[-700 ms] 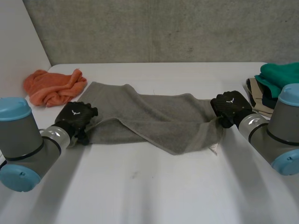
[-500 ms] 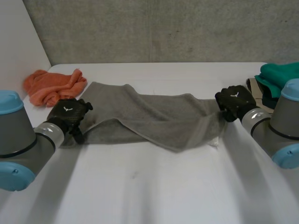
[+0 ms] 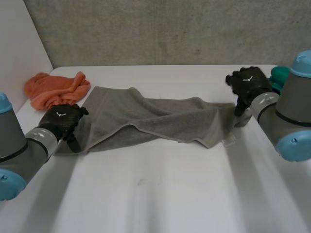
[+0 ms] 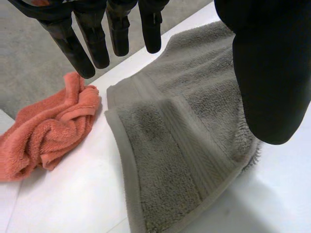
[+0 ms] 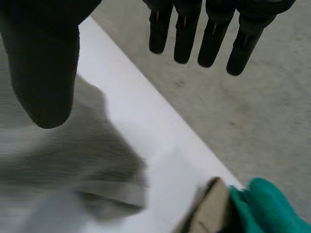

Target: Fold the laundry.

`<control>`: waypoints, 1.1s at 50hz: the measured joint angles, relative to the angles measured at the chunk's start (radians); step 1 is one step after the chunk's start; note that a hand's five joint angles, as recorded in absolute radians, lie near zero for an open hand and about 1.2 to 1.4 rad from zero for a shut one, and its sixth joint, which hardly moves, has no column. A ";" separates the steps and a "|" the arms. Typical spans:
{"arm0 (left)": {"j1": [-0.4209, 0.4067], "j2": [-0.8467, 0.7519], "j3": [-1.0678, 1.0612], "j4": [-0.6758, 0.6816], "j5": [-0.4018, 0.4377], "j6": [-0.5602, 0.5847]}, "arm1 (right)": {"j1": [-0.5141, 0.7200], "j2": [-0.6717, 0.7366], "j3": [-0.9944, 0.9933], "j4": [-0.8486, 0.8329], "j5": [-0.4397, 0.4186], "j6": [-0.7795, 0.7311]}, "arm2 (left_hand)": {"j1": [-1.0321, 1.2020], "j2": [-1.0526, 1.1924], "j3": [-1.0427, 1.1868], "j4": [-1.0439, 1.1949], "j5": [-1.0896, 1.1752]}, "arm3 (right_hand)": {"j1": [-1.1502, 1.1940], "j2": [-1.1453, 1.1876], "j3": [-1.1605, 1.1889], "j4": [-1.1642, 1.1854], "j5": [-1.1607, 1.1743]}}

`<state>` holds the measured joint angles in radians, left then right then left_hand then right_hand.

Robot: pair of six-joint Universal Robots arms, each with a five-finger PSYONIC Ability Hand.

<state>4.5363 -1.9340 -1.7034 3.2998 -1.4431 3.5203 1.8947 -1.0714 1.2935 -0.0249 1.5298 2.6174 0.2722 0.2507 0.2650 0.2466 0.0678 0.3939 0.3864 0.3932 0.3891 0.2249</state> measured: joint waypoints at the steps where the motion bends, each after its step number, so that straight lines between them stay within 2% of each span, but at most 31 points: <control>1: 0.003 0.003 0.000 0.000 0.000 0.000 | 0.011 -0.016 0.022 0.019 -0.006 0.005 | 0.000 0.000 0.000 0.000 0.000 | 0.017 0.013 0.015 0.016 0.016; 6: 0.009 0.017 -0.001 0.000 0.002 -0.002 | 0.069 -0.045 0.117 0.102 -0.031 0.054 | -0.001 -0.001 0.000 0.000 0.000 | 0.057 0.058 0.054 0.068 0.065; 12: 0.012 0.025 0.000 0.000 0.004 -0.004 | 0.114 0.010 0.161 0.100 -0.036 0.135 | -0.031 -0.022 -0.031 -0.024 -0.009 | 0.057 0.058 0.054 0.068 0.066; 24: 0.015 0.026 -0.001 0.000 0.006 -0.005 | 0.156 0.175 0.117 -0.157 0.042 0.235 | -0.031 -0.024 -0.031 -0.024 -0.009 | 0.107 0.115 0.106 0.115 0.112; 28: 0.015 0.026 -0.001 0.000 0.006 -0.004 | 0.166 0.232 0.079 -0.216 0.085 0.237 | -0.031 -0.024 -0.031 -0.025 -0.009 | 0.326 0.332 0.322 0.324 0.310; 30: 0.015 0.026 -0.001 0.000 0.006 -0.005 | 0.168 0.248 0.064 -0.228 0.099 0.235 | -0.031 -0.024 -0.031 -0.024 -0.009 | 0.530 0.541 0.507 0.508 0.498; 31: 0.015 0.026 -0.001 0.000 0.006 -0.005 | 0.168 0.248 0.064 -0.228 0.099 0.235 | -0.031 -0.024 -0.031 -0.024 -0.009 | 0.530 0.541 0.507 0.508 0.498; 33: 0.014 0.026 -0.001 -0.001 0.005 -0.005 | 0.169 0.263 0.041 -0.238 0.118 0.232 | -0.031 -0.024 -0.031 -0.025 -0.009 | 0.742 0.792 0.777 0.786 0.760; 34: 0.013 0.026 -0.001 -0.002 0.005 -0.005 | 0.169 0.261 0.038 -0.238 0.121 0.231 | -0.034 -0.028 -0.040 -0.033 -0.009 | 0.742 0.795 0.786 0.797 0.764; 39: 0.010 0.027 -0.001 -0.012 0.001 -0.006 | 0.172 0.181 0.043 -0.229 0.106 0.223 | -0.055 -0.039 -0.051 -0.040 -0.009 | 0.742 0.795 0.790 0.803 0.765; 44: 0.004 0.029 -0.001 -0.031 -0.004 -0.006 | 0.173 0.042 0.055 -0.207 0.056 0.198 | -0.055 -0.039 -0.051 -0.040 -0.009 | 0.742 0.795 0.790 0.803 0.764; 47: -0.002 0.029 -0.001 -0.050 -0.020 -0.005 | 0.173 -0.101 0.047 -0.147 -0.002 0.141 | -0.055 -0.039 -0.051 -0.040 -0.009 | 0.742 0.795 0.790 0.803 0.765; 55: -0.015 0.018 -0.004 -0.085 -0.074 -0.010 | 0.181 -0.287 -0.033 0.008 -0.058 0.108 | -0.055 -0.039 -0.051 -0.040 -0.009 | 0.742 0.795 0.790 0.803 0.765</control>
<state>4.5208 -1.9164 -1.7077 3.2150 -1.5173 3.5102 2.0760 -1.3586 1.2607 -0.0171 1.4719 2.7253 0.2169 0.2122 0.2137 0.2065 0.0590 1.1359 1.1813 1.1832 1.1922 0.9894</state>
